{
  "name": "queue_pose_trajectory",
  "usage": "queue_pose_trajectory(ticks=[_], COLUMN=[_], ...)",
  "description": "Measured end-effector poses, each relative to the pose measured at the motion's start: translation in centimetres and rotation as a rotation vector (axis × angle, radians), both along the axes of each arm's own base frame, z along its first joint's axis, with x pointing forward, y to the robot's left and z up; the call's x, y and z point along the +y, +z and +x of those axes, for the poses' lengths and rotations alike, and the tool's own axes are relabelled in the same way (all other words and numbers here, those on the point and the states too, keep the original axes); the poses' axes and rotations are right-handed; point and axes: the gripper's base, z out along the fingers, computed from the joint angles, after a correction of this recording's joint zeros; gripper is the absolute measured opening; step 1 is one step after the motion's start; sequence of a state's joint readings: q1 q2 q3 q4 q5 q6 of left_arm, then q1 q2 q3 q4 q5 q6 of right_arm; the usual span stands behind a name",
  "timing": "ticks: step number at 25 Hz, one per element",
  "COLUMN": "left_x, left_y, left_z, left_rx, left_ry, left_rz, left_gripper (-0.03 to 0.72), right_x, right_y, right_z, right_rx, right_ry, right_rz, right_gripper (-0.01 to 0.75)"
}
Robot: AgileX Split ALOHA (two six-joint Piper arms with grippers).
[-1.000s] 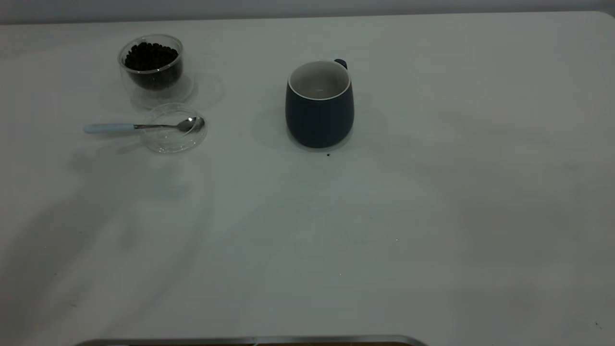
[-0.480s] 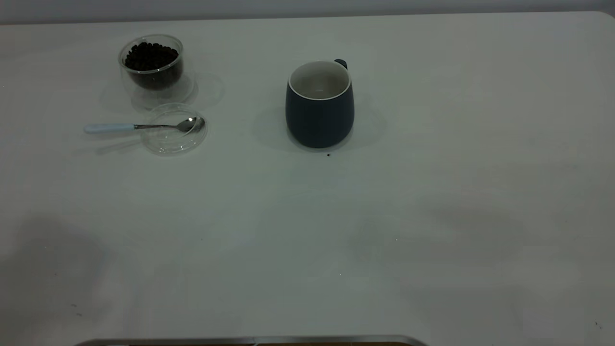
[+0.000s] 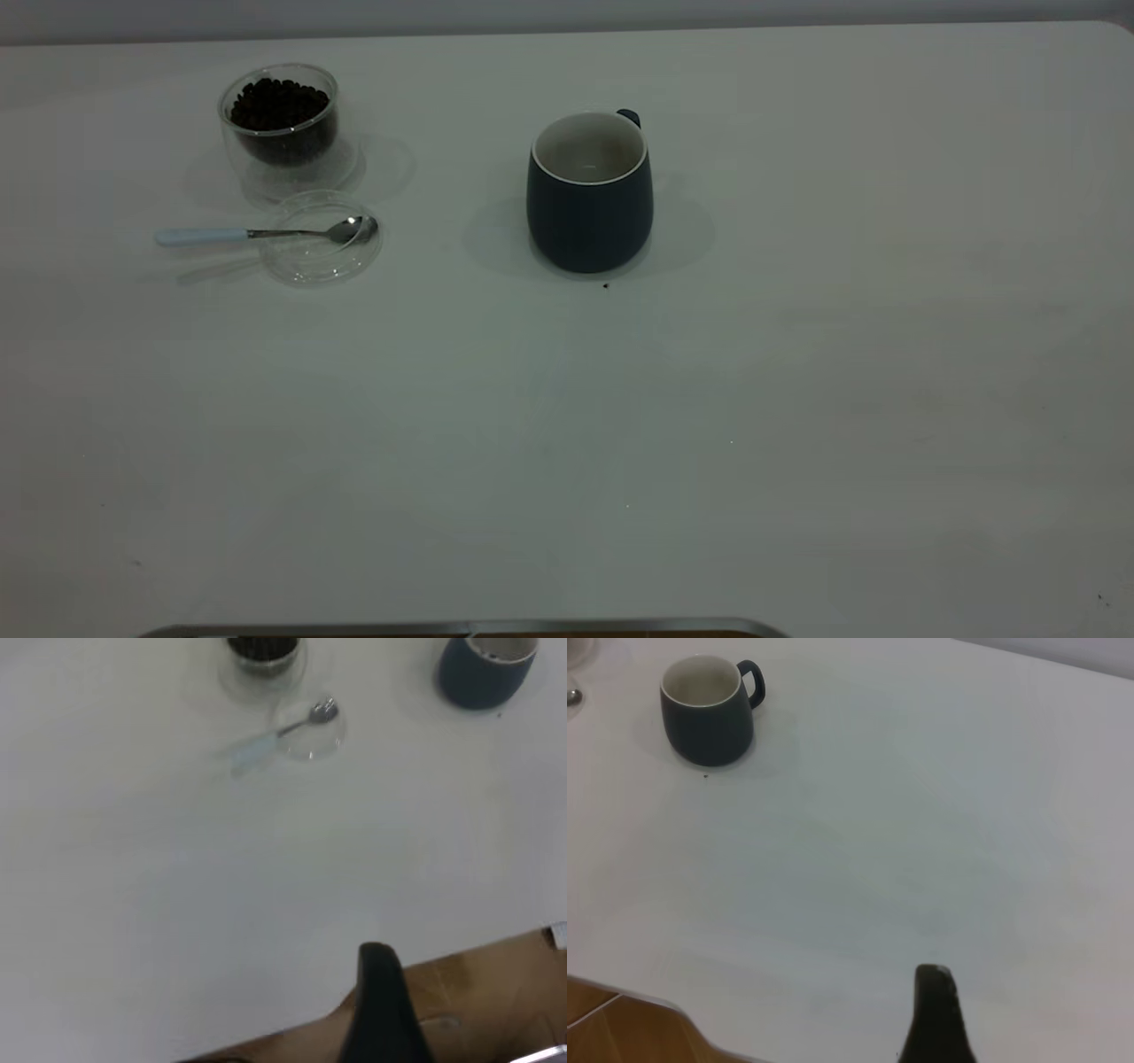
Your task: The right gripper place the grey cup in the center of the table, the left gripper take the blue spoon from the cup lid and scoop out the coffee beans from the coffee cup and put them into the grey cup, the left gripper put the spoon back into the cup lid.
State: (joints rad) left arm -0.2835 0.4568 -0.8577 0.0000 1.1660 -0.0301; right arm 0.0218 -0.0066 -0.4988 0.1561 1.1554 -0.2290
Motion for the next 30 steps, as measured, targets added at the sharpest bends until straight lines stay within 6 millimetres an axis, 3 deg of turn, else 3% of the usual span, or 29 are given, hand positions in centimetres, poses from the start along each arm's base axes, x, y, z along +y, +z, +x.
queue_pose_trajectory(ticks=[6,15,30], left_x=[1.3,1.1,1.1], left_y=[-3.4,-8.2,-9.6], left_z=[-3.4,-5.5,-5.3], left_rx=[-0.093,-0.133,-0.13], left_ry=[0.203,0.291,0.268], left_rz=[0.004,-0.023,0.004], left_gripper=[0.59,0.59,0.59], right_x=[0.0,0.0,0.0], right_y=[0.0,0.0,0.0], right_z=[0.0,0.0,0.0], right_rx=[0.0,0.0,0.0], right_ry=[0.0,0.0,0.0], right_rz=[0.0,0.0,0.0], right_gripper=[0.59,0.59,0.59])
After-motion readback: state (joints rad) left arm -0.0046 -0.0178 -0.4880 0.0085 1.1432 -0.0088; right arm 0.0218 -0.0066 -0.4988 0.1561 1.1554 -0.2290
